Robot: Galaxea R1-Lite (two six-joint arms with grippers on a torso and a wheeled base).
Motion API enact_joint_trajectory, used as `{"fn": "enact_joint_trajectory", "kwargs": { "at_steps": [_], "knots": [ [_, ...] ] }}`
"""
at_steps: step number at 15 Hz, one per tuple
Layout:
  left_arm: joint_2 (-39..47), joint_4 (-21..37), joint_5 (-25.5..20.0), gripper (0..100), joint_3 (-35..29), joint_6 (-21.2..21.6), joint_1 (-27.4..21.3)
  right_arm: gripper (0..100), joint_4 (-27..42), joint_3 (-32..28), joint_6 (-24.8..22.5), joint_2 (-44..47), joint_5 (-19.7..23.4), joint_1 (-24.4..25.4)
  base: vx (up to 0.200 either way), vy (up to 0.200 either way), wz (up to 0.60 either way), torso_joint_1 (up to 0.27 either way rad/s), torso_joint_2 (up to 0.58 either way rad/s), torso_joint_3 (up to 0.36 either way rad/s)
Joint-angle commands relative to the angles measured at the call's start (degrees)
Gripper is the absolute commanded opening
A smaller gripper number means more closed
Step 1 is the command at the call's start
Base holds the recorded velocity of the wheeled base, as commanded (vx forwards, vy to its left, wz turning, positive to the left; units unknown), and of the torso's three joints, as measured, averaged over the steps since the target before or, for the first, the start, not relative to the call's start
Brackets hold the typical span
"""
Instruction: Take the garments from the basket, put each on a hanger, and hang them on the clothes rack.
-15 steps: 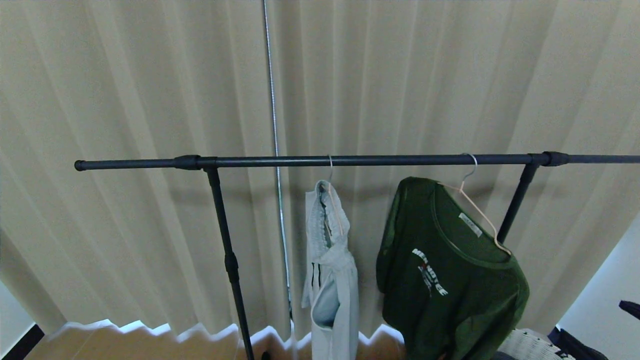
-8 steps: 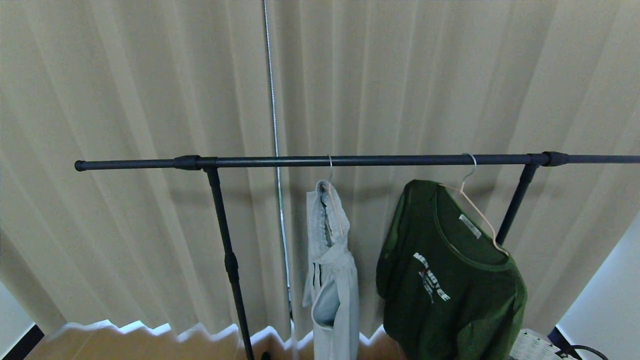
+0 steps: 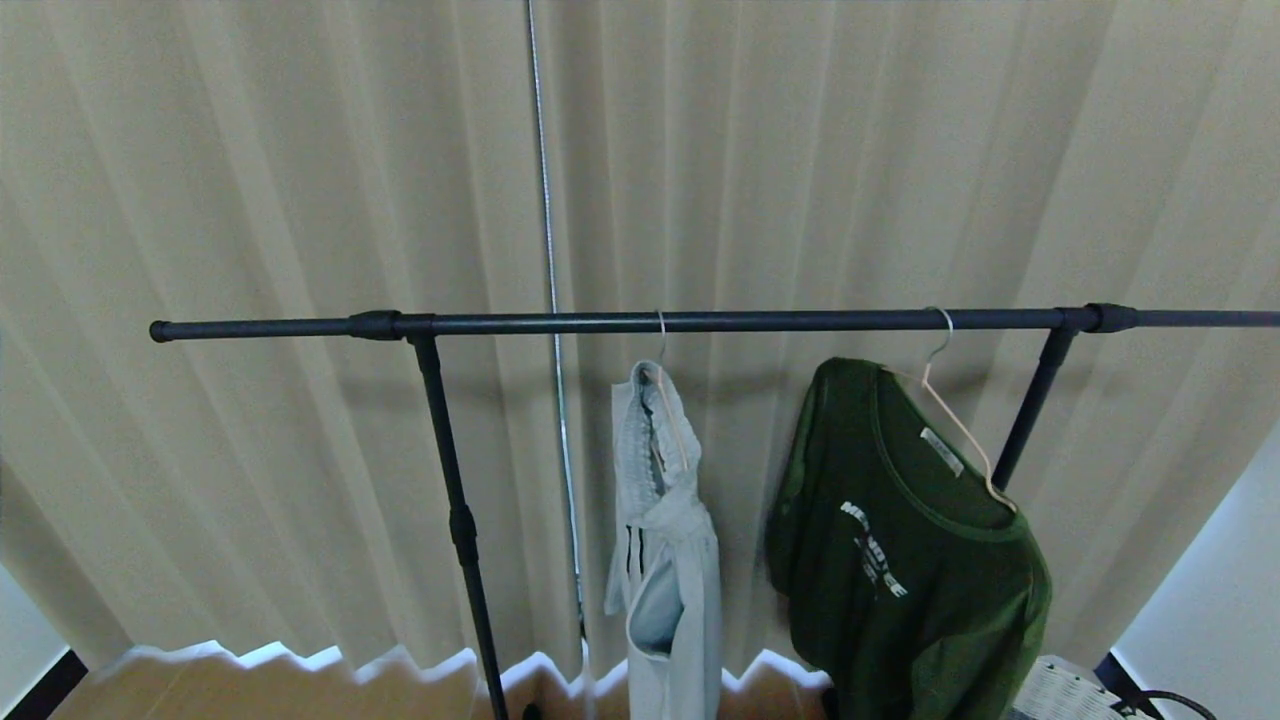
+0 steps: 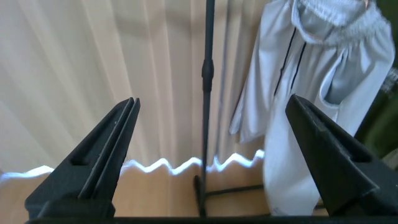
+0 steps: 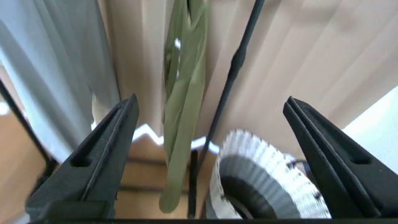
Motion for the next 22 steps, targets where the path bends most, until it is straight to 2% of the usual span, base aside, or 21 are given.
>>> {"fn": "enact_joint_trajectory", "kwargs": {
  "at_steps": [1,3,6,10,22],
  "knots": [
    [-0.1,0.2,0.2,100,0.0,-0.1,0.0,100,-0.1,0.1,0.2,-3.7,0.0,0.0,0.0,0.0,0.0,0.0,0.0,0.0],
    [-0.1,0.1,0.2,100,0.0,-0.1,0.0,100,-1.5,2.3,3.4,-3.7,0.5,-0.1,0.0,0.0,0.0,0.0,0.0,0.0],
    [-0.1,0.2,0.2,100,0.0,-0.1,0.0,100,-4.0,3.4,3.7,-3.7,1.6,-0.1,0.0,0.0,0.0,0.0,0.0,0.0],
    [-0.1,0.2,0.2,100,0.0,-0.1,0.0,100,-4.0,3.4,3.6,-3.7,7.6,-0.1,0.0,0.0,0.0,0.0,0.0,0.0],
    [-0.1,0.2,0.2,100,0.0,-0.1,0.0,100,-4.0,3.3,4.9,-3.7,7.2,-0.1,0.0,0.0,0.0,0.0,0.0,0.0]
  ]
}}
